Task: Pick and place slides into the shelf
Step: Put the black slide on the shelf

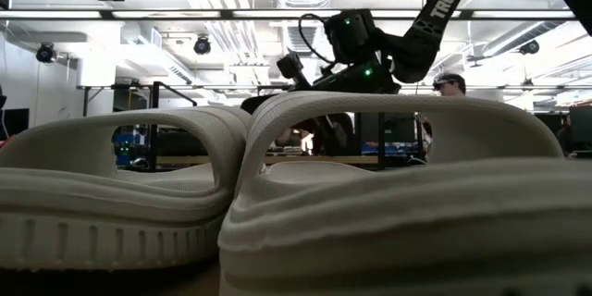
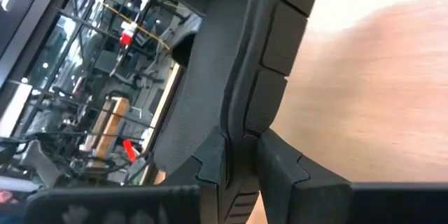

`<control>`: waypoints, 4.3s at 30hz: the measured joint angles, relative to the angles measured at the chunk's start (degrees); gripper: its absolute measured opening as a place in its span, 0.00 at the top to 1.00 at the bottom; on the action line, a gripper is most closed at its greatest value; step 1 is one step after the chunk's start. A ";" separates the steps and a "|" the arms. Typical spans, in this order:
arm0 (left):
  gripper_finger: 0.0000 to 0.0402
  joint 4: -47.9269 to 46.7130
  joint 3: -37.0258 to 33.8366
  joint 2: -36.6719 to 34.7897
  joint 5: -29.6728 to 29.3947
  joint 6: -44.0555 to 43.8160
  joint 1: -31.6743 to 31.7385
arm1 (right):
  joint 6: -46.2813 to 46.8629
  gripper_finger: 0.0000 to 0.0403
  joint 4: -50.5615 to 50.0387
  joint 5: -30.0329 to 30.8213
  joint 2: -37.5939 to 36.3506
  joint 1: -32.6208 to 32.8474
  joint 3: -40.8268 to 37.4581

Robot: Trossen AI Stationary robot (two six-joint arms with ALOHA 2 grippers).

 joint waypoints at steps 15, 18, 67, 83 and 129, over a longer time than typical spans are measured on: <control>1.00 0.20 0.00 -0.31 0.00 0.13 0.02 | -0.18 0.89 -3.05 -2.35 0.07 -1.04 1.09; 1.00 0.19 0.00 -0.35 -0.01 0.13 0.02 | -0.21 0.89 -3.62 -3.35 0.07 -1.39 1.30; 0.64 7.73 1.78 18.15 -3.46 6.25 -0.67 | -5.12 0.89 -1.98 -7.86 7.02 -0.08 9.07; 0.70 8.52 9.46 32.76 -33.73 19.94 -15.53 | -6.48 0.89 -1.80 -7.49 5.65 0.01 7.68; 0.70 11.76 13.47 72.31 -79.04 18.30 -27.68 | -10.33 0.89 1.72 -7.56 0.81 2.04 4.72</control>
